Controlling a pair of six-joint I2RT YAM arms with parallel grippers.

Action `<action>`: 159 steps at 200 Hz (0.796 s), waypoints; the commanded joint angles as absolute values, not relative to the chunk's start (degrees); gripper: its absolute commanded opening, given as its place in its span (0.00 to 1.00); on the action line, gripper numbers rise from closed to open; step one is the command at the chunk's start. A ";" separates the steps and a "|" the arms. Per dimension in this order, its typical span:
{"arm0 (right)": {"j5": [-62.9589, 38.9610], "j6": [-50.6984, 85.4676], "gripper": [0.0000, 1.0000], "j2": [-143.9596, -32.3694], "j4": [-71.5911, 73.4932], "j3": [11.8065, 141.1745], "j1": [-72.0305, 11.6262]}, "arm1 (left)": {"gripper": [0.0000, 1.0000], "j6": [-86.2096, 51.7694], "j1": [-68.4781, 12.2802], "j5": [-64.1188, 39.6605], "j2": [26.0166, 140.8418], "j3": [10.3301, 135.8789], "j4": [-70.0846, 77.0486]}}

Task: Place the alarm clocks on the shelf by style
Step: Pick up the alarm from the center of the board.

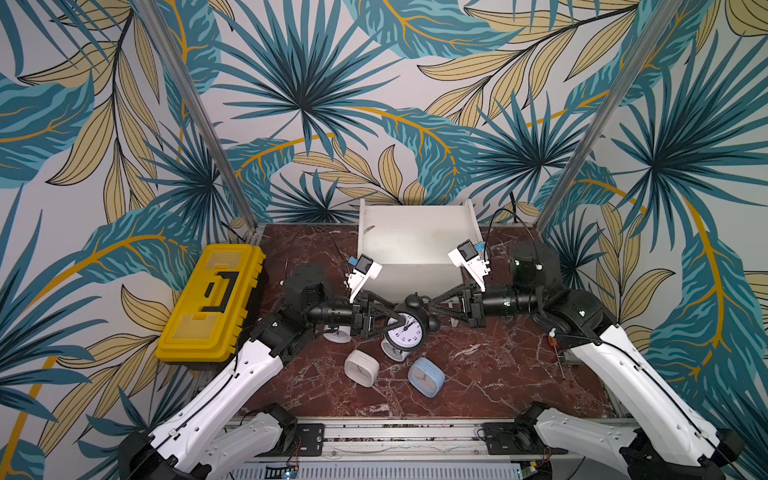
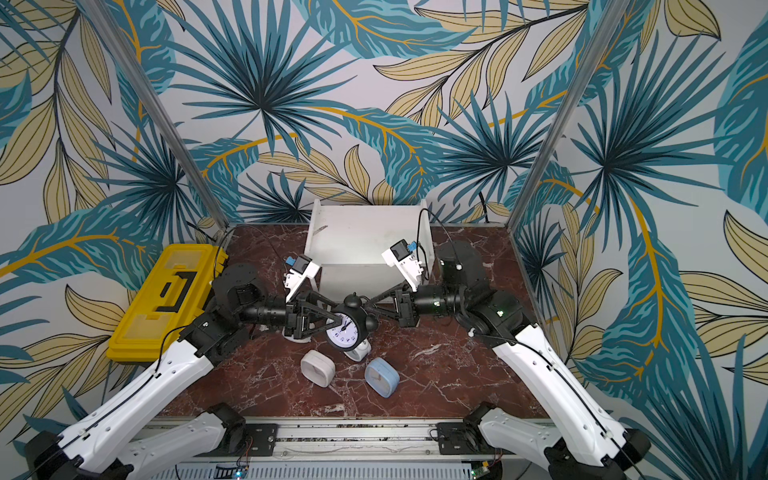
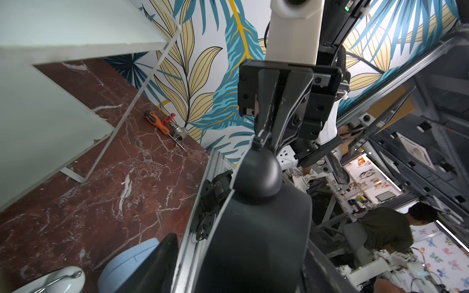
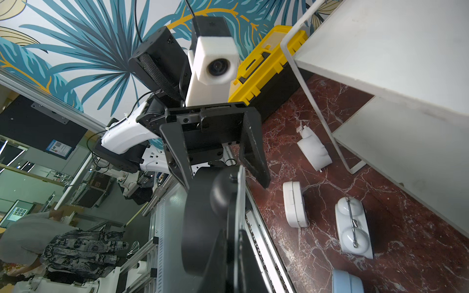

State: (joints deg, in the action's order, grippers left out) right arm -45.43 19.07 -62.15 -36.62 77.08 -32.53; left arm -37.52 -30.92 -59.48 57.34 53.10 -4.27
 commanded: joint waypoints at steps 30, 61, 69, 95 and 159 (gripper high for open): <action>-46.17 22.01 0.00 -61.65 -29.99 75.91 -32.42 | 0.49 -46.34 -30.34 -58.15 58.77 51.28 8.82; -41.38 25.43 0.18 -60.75 -26.65 75.54 -32.41 | 0.38 -50.02 -30.34 -56.72 58.73 49.87 14.74; -40.30 26.55 0.24 -60.39 -25.25 75.21 -32.40 | 0.36 -51.04 -30.38 -56.21 58.80 49.30 16.43; -34.47 31.33 0.57 -58.33 -20.20 72.97 -32.36 | 0.31 -53.84 -30.41 -54.33 59.18 47.83 21.17; -24.82 44.90 0.93 -49.99 -1.87 57.99 -34.32 | 0.32 -60.06 -30.41 -44.72 59.28 44.66 33.29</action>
